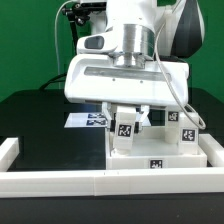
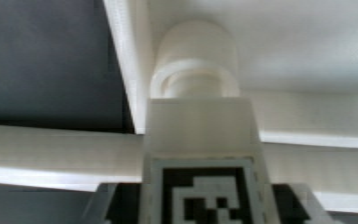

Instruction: Assemble square table

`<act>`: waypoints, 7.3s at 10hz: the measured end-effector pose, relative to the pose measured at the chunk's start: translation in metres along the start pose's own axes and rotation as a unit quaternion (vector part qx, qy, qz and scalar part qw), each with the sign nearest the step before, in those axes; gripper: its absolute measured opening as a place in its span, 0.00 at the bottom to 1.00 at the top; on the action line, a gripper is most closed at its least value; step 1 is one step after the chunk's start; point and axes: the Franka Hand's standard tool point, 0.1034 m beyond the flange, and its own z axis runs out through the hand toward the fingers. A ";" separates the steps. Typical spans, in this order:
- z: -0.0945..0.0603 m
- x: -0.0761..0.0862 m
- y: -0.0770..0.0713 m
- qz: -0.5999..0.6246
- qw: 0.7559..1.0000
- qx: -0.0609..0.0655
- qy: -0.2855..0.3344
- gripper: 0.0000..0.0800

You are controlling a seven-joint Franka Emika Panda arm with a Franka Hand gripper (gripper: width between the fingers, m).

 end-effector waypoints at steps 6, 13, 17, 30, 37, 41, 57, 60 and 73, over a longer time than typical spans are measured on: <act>0.000 0.000 0.000 0.000 1.000 0.000 0.000 0.63; -0.016 0.010 -0.001 0.006 1.000 0.014 -0.015 0.81; -0.030 0.022 0.003 0.015 0.999 0.023 -0.023 0.81; -0.011 0.002 0.011 0.011 0.967 0.066 -0.245 0.36; -0.011 0.002 0.010 0.100 0.962 0.045 -0.249 0.36; -0.010 0.002 0.008 0.251 0.934 0.010 -0.254 0.36; -0.007 0.009 -0.012 0.311 0.918 -0.004 -0.245 0.81; -0.007 0.009 -0.011 0.219 0.945 0.020 -0.243 0.81; -0.005 0.012 -0.009 -0.176 0.960 0.068 -0.208 0.47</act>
Offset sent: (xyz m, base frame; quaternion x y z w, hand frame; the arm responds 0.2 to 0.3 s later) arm 0.0000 0.0000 0.0000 0.0000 0.0000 0.0000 1.0000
